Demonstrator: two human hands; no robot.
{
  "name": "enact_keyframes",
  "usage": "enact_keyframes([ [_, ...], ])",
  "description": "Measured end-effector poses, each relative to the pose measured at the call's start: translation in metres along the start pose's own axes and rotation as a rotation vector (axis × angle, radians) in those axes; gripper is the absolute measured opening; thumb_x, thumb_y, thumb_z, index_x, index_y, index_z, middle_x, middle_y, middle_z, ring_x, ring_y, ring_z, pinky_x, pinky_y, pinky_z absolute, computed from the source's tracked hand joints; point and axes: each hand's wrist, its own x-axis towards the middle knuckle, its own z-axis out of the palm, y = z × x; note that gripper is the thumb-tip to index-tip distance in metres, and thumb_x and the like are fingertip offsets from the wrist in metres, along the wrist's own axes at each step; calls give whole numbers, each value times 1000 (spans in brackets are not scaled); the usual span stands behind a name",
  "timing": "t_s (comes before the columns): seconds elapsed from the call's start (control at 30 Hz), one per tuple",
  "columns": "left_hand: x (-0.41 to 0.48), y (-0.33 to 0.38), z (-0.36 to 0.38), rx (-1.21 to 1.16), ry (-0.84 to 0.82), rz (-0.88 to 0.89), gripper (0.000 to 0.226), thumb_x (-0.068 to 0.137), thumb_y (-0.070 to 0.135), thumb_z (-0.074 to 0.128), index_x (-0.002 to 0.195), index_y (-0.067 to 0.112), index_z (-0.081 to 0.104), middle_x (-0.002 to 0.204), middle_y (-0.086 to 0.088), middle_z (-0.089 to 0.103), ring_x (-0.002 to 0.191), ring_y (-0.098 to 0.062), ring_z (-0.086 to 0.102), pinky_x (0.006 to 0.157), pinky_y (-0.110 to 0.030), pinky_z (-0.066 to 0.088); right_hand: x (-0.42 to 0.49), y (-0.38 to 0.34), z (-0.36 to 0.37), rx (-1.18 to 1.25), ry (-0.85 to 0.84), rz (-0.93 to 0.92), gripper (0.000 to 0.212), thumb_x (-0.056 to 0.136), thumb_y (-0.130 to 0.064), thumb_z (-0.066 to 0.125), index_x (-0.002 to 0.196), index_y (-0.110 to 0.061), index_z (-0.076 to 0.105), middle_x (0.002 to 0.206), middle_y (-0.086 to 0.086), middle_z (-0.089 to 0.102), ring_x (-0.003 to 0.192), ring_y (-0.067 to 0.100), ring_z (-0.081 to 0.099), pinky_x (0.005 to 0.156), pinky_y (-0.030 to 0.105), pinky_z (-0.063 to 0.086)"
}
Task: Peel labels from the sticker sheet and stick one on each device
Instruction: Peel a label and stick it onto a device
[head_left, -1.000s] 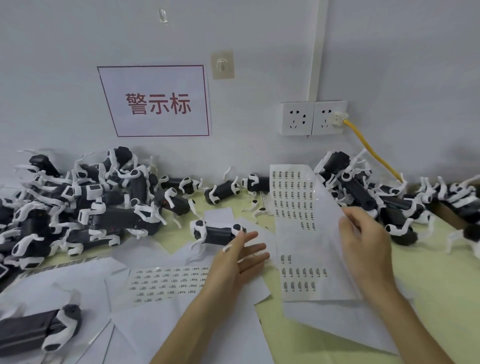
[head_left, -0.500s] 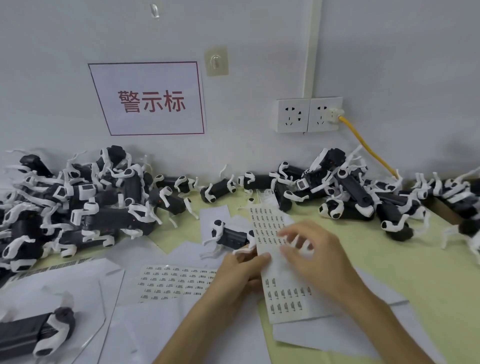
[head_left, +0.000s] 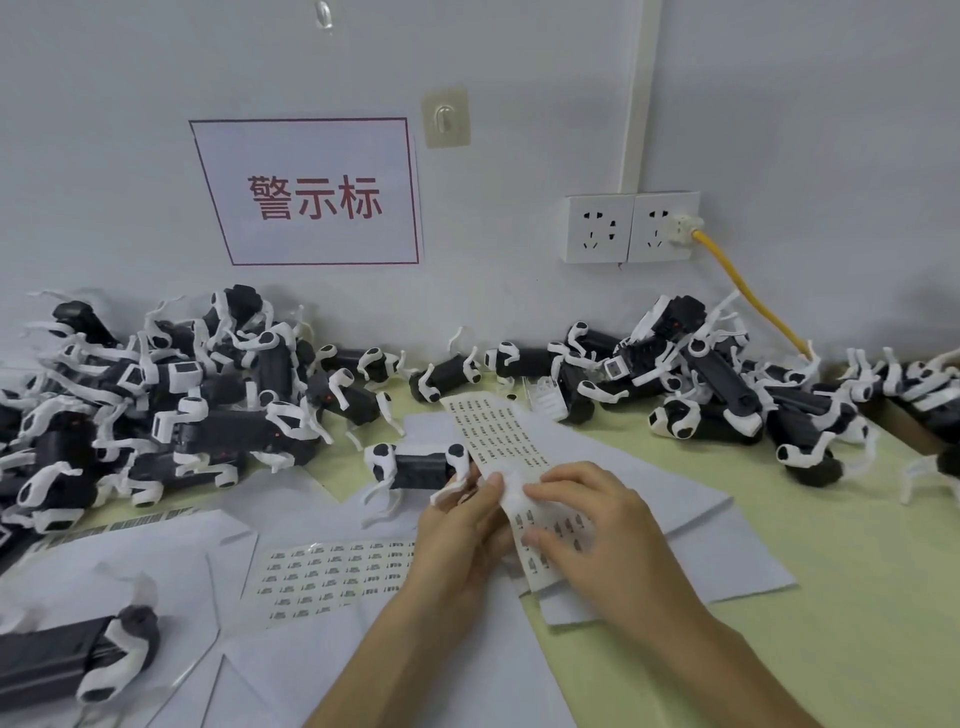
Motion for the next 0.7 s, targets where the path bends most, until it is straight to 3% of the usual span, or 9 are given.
enact_keyframes([
  [0.17,3,-1,-1,-26,55,18,17,98,3,61,111,7,71,99,-10,75,76,-16,72,60,-26,59,-2,-1,12,117,86,27,29,78,-22,87,106,-24,80,106,-28,67,102,-8,63,92,14,48],
  [0.33,2,-4,0,-1,65,35,15,97,2,62,107,11,68,89,-8,75,71,-17,72,54,-25,58,-2,1,16,127,140,51,25,71,-15,91,92,-24,80,97,-27,69,94,-6,65,82,11,49],
  [0.5,3,-8,2,38,150,47,35,95,3,66,127,16,57,92,-8,72,69,-15,71,51,-22,53,-3,5,18,137,164,55,25,68,-10,92,80,-23,74,90,-17,70,86,3,66,74,19,51],
  [0.7,3,-6,3,22,143,53,30,95,-1,64,120,15,59,89,-9,75,71,-19,74,52,-25,55,-4,7,19,119,182,13,24,69,-9,91,75,-22,71,87,-15,70,81,5,67,72,27,52],
])
